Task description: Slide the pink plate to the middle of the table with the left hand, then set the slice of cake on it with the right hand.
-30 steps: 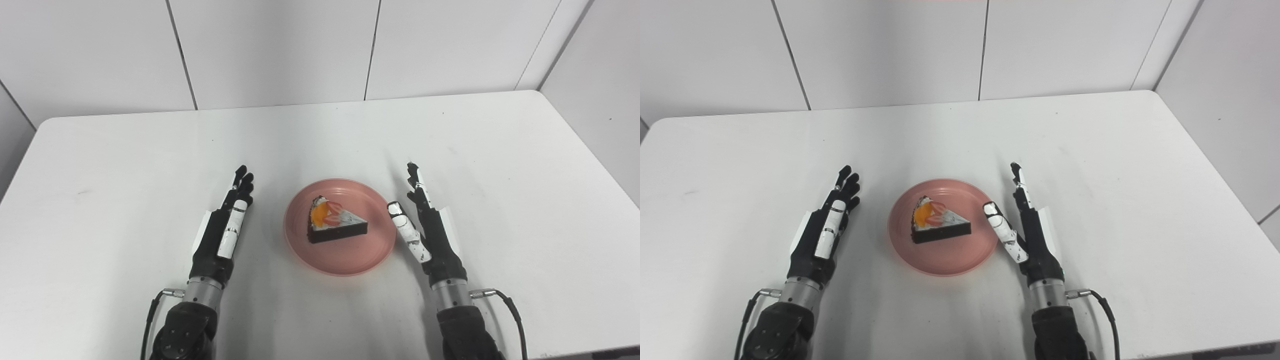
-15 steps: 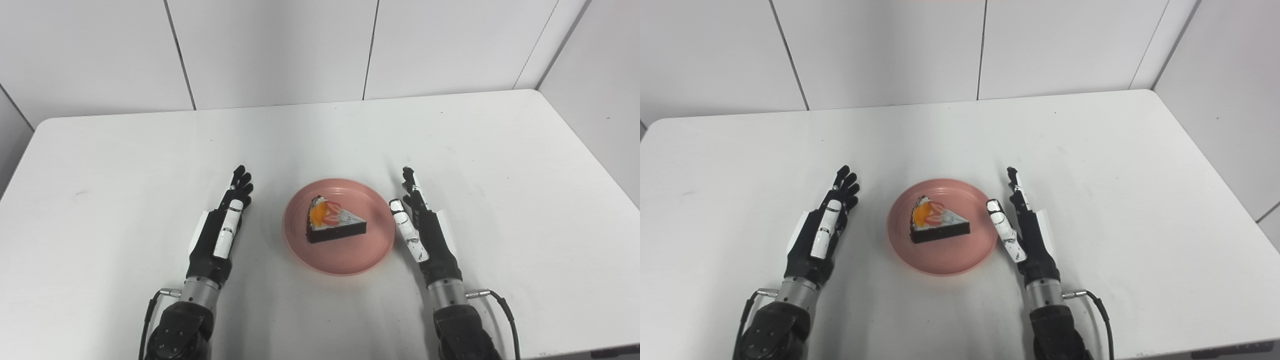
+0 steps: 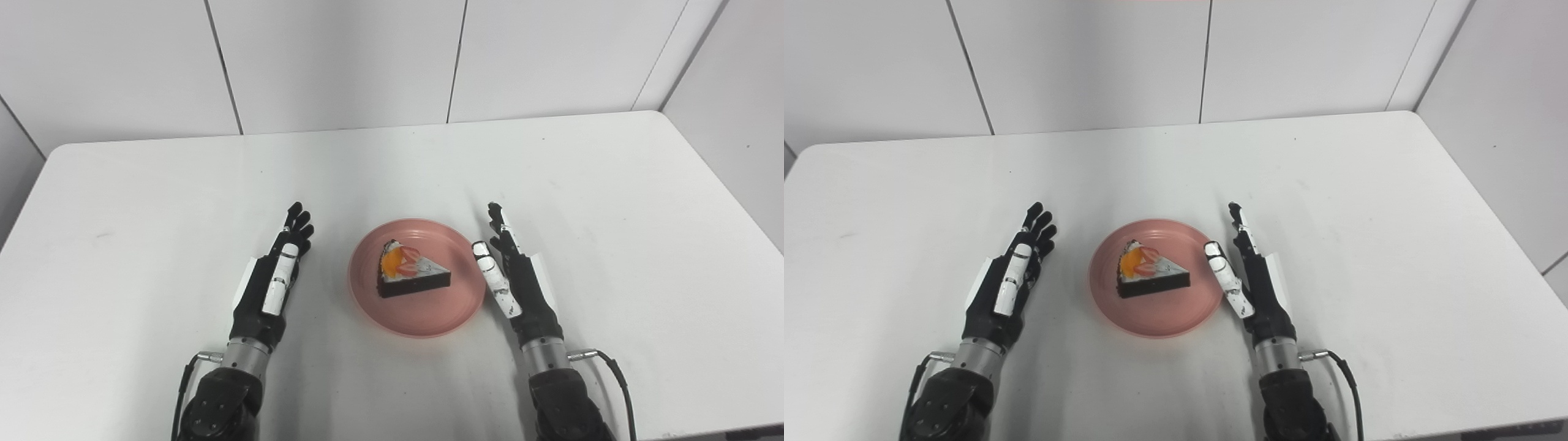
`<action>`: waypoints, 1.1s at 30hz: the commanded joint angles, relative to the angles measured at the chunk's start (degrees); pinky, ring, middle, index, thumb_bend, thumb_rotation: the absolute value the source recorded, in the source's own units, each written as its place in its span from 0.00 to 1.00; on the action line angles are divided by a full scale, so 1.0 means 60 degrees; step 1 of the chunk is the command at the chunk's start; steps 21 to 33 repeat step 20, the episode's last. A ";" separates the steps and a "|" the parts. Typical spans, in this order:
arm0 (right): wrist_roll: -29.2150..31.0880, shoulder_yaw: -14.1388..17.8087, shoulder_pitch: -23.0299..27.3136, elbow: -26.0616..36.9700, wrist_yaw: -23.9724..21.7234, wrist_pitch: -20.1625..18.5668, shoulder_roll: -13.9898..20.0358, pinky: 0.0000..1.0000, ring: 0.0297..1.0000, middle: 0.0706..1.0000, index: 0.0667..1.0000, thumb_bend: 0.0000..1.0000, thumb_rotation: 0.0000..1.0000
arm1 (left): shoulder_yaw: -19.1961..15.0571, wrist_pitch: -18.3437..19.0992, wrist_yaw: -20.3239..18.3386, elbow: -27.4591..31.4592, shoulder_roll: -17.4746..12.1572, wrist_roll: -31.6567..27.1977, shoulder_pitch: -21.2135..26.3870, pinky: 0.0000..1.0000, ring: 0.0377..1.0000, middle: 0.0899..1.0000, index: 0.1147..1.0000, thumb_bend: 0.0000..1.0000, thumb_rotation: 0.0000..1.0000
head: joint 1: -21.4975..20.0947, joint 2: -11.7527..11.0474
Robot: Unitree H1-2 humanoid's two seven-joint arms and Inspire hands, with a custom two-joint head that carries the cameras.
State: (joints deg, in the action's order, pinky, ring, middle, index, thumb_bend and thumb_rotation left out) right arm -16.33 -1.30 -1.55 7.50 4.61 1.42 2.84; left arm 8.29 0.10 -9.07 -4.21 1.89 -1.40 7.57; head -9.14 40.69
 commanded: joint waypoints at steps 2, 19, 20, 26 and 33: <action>-0.0059 -0.0037 0.0171 0.0040 0.0094 0.0288 0.0027 0.93 0.96 0.96 0.96 0.28 1.00 | -0.0005 0.0218 -0.0065 -0.0344 -0.0088 -0.0016 -0.0037 0.99 0.99 0.99 0.98 0.43 1.00 | 0.0009 0.0021; -0.0084 -0.0205 0.0039 -0.0128 0.0082 0.0526 0.0122 0.94 0.97 0.97 0.97 0.29 1.00 | -0.0015 0.0015 -0.0133 -0.0487 -0.0119 0.0007 -0.0098 0.97 0.97 0.98 0.97 0.43 1.00 | 0.0057 -0.0009; -0.0094 -0.0224 0.0028 -0.0136 0.0092 0.0548 0.0130 0.94 0.97 0.97 0.97 0.29 1.00 | -0.0015 0.0035 -0.0117 -0.0470 -0.0110 0.0019 -0.0113 0.97 0.97 0.98 0.96 0.43 1.00 | 0.0084 0.0005; -0.0094 -0.0224 0.0028 -0.0136 0.0092 0.0548 0.0130 0.94 0.97 0.97 0.97 0.29 1.00 | -0.0015 0.0035 -0.0117 -0.0470 -0.0110 0.0019 -0.0113 0.97 0.97 0.98 0.96 0.43 1.00 | 0.0084 0.0005; -0.0094 -0.0224 0.0028 -0.0136 0.0092 0.0548 0.0130 0.94 0.97 0.97 0.97 0.29 1.00 | -0.0015 0.0035 -0.0117 -0.0470 -0.0110 0.0019 -0.0113 0.97 0.97 0.98 0.96 0.43 1.00 | 0.0084 0.0005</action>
